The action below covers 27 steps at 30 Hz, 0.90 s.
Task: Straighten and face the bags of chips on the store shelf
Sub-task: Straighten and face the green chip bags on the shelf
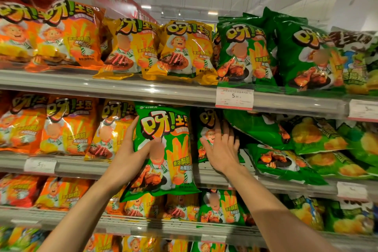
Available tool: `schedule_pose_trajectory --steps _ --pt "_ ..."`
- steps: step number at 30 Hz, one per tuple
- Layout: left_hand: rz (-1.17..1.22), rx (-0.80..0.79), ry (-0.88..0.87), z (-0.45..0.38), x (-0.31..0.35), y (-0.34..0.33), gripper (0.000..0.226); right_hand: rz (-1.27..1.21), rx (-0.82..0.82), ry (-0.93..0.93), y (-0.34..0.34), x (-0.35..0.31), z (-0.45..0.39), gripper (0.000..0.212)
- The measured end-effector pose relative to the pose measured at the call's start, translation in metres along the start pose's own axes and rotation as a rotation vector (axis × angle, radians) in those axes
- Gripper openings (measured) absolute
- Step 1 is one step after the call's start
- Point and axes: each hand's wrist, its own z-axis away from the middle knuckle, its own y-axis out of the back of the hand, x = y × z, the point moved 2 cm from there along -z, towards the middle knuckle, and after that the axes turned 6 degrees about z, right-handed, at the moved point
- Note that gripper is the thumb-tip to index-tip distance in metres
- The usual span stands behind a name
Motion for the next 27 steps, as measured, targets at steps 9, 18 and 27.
schedule_pose_trajectory --steps 9,18,27 --pt "-0.029 0.019 -0.004 0.004 0.002 -0.002 0.076 -0.003 -0.034 -0.069 0.000 -0.001 0.021 0.071" --pt "-0.075 -0.004 -0.018 0.006 0.005 -0.007 0.086 -0.184 -0.072 -0.038 0.003 0.004 0.012 0.074" --pt "-0.030 -0.080 -0.034 0.015 -0.003 -0.063 0.085 -0.717 -0.085 -0.050 0.052 0.020 0.074 0.062"
